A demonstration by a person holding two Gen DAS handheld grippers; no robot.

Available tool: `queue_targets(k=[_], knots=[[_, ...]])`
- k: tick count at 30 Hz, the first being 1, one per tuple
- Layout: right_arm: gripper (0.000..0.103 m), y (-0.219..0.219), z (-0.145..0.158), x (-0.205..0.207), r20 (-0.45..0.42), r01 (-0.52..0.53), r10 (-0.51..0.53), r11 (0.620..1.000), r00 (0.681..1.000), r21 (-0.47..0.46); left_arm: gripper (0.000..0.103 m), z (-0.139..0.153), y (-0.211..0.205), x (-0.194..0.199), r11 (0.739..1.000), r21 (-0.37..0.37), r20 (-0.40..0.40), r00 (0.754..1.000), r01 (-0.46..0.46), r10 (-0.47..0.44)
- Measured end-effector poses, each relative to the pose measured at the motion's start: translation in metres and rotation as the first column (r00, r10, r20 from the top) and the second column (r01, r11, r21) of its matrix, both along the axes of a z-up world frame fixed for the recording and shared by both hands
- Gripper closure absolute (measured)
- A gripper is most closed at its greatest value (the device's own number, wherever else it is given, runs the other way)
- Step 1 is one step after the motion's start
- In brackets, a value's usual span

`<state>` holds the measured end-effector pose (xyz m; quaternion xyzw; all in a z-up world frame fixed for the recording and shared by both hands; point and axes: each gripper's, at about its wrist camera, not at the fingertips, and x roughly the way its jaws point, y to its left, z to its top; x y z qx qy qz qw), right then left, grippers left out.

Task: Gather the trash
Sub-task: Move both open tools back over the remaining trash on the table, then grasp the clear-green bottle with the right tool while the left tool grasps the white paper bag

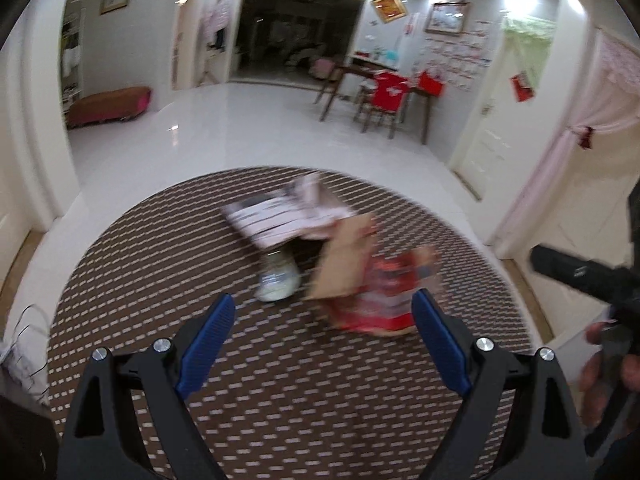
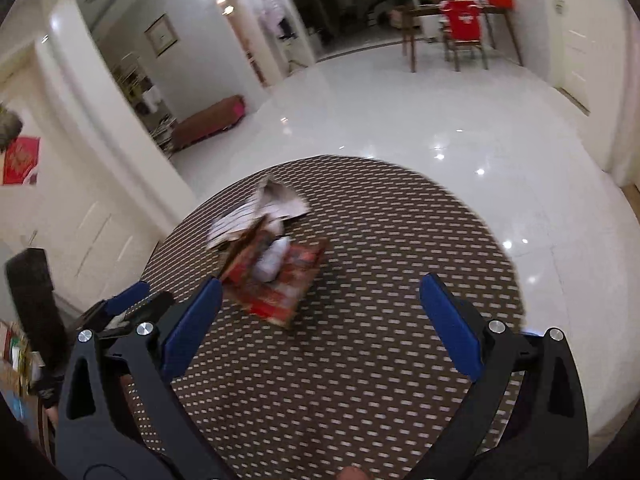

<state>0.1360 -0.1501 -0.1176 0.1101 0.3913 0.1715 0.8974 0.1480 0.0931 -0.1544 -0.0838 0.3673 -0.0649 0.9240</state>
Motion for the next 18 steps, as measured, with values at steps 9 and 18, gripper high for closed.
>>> queue_targets(k=[9,18], knots=[[0.006,0.120,-0.013,0.025,-0.013,-0.262,0.262,0.965,0.965,-0.020,0.015,-0.029,0.084,-0.008,0.984,-0.012,-0.071,0.982,-0.179,0.177],[0.010,0.194,-0.063,0.061,-0.100,-0.283,0.271,0.949,0.957,-0.140,0.015,-0.036,0.128,-0.003,0.967,-0.012,-0.076,0.964,-0.256,0.254]])
